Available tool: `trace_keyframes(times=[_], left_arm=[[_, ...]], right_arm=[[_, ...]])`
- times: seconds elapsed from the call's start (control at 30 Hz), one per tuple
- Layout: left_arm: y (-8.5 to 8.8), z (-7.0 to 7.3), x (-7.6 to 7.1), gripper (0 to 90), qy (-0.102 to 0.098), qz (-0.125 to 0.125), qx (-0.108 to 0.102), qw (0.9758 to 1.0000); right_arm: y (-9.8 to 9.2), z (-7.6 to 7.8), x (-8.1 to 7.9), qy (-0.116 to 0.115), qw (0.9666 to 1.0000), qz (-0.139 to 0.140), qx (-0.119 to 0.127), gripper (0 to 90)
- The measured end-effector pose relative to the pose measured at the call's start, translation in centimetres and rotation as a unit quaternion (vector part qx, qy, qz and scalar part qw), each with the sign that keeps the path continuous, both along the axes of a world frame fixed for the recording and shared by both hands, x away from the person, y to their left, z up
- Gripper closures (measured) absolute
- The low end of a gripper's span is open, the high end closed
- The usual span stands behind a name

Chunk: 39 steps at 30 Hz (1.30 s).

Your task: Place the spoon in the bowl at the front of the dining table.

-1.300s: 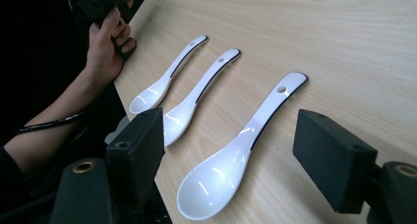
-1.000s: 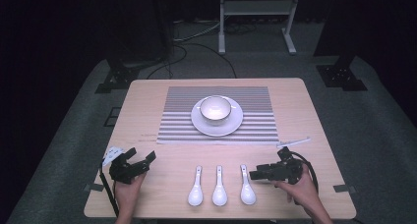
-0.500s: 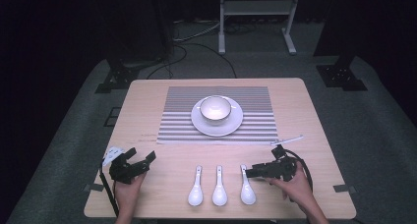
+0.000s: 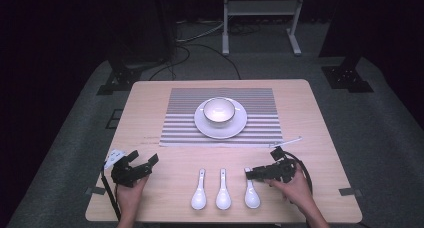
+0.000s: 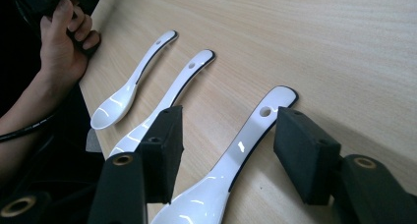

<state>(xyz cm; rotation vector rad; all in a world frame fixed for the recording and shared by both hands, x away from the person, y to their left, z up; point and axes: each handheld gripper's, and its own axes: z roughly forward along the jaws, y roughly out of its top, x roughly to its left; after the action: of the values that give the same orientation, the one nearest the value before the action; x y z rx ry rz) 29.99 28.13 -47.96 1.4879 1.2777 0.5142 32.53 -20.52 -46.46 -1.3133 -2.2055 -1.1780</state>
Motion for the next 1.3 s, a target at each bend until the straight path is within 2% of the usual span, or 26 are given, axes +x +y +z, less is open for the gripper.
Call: trace_keyframes(times=[0.13, 0.33, 0.73, 1.0, 1.1, 1.3], left_arm=[[0.0, 0.0, 0.0, 5.3, 0.0, 0.0, 0.0, 1.0], [0.0, 0.0, 0.0, 5.3, 0.0, 0.0, -0.001, 1.0], [0.0, 0.0, 0.0, 5.3, -0.001, 0.0, 0.0, 1.0], [0.0, 0.0, 0.0, 5.3, -0.002, 0.001, -0.001, 1.0], [0.0, 0.0, 0.0, 5.3, -0.001, 0.0, -0.001, 1.0], [0.0, 0.0, 0.0, 5.3, -0.001, 0.0, -0.001, 1.0]], right_arm=[[0.2, -0.2, 0.2, 0.001, 1.0, -0.001, -0.005, 47.2], [0.6, -0.6, 0.4, 0.003, 0.9996, -0.01, -0.026, 52.3], [0.8, -0.6, 0.6, 0.0, 0.9989, -0.02, -0.041, 56.5], [1.6, -0.5, 0.5, -0.014, 0.9974, -0.018, -0.069, 59.3], [1.9, -0.4, 0.5, -0.02, 0.9959, -0.015, -0.087, 63.6], [2.5, -0.1, 0.4, -0.026, 0.9937, -0.015, -0.108, 64.5]])
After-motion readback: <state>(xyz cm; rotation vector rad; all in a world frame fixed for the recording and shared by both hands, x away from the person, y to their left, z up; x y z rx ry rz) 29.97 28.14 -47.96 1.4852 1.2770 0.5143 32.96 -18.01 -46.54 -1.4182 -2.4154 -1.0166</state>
